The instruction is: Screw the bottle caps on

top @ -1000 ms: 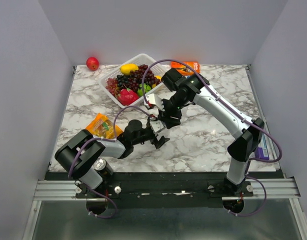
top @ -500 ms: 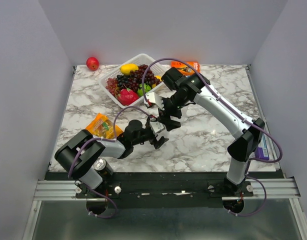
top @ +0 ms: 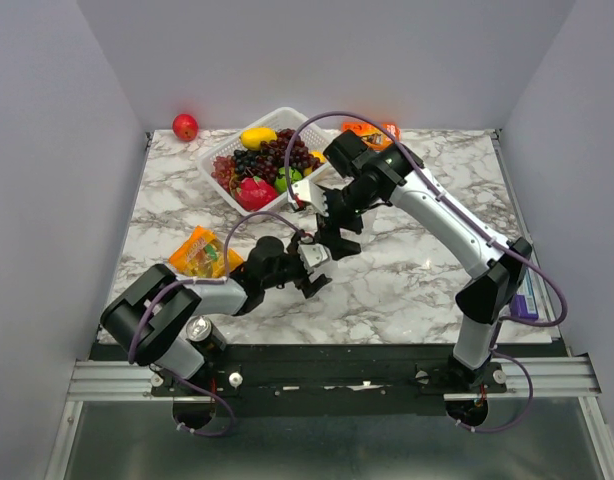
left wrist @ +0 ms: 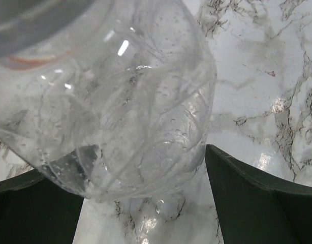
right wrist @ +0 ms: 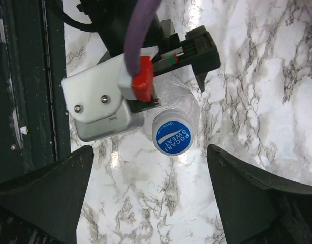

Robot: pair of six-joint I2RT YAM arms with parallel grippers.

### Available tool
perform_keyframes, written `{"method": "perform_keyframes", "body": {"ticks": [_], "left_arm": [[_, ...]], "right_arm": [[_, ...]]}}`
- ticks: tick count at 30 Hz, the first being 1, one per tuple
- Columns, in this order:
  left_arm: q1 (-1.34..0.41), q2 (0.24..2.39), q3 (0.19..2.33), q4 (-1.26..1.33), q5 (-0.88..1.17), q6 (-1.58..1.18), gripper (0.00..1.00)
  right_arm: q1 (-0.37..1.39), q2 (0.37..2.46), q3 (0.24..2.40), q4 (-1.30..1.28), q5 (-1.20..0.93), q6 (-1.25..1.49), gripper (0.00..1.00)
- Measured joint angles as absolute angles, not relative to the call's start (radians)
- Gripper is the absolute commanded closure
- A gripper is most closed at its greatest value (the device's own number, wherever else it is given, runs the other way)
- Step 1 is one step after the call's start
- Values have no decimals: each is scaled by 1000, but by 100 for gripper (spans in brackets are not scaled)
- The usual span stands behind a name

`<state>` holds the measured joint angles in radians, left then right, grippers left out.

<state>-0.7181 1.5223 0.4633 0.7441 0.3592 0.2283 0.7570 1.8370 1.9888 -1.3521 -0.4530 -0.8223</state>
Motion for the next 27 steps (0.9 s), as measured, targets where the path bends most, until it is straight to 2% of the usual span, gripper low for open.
{"method": "perform_keyframes", "body": {"ticks": [8,16,21,27], "left_arm": [[-680,1412,471,555,455,366,1],[-652,1359,573,315,517,337,1],[-649,1296,680,81,540,367,1],[-631,1189,711,-236,539,490,1]], "right_arm": [[753,1784,1990,-1307,-416,-809,0],[743,1759,1990,-1282,-374,-793,0],[735,1716,1991,-1275,-352,-786,0],[731,1684,1991,-1274,-318,-786,0]]}}
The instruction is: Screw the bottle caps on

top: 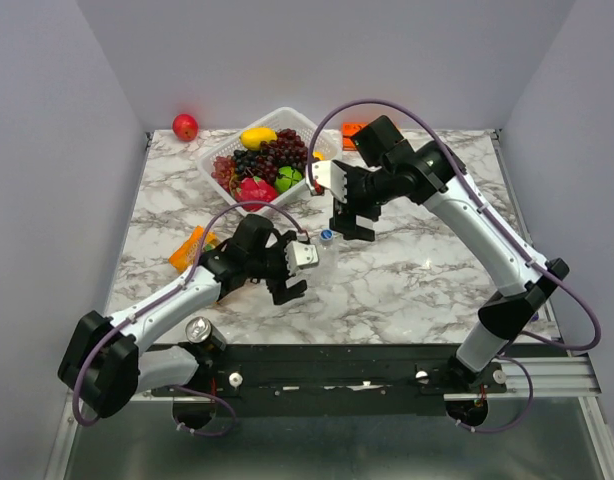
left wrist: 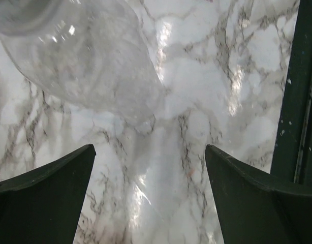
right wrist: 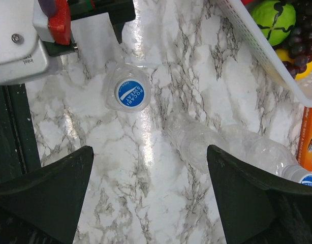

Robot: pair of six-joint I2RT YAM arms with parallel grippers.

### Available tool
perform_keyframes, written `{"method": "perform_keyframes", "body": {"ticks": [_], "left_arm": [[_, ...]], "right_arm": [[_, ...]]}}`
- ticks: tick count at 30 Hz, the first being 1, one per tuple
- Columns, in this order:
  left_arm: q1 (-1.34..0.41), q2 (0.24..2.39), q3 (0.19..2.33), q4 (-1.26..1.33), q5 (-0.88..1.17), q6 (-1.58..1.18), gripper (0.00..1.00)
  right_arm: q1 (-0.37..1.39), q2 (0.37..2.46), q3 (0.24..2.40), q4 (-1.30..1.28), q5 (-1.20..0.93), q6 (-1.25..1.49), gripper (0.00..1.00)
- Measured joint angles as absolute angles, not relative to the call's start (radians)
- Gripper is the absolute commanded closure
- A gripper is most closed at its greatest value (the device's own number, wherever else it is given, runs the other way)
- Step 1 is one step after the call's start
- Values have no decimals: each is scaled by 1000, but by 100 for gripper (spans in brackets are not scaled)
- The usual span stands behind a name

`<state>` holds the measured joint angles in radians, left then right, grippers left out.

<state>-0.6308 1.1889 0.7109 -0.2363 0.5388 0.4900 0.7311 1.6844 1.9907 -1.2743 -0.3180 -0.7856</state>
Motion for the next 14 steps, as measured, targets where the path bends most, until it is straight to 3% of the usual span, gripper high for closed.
{"method": "perform_keyframes", "body": {"ticks": [7,14], "left_arm": [[-509,1118,802,-511,501,523,1],[-484,928,903,-318,240,366,1]], "right_arm": [[731,1631,1955,-1151,-116,-622,0],[725,1533,1838,-918,212,-509,0]]}}
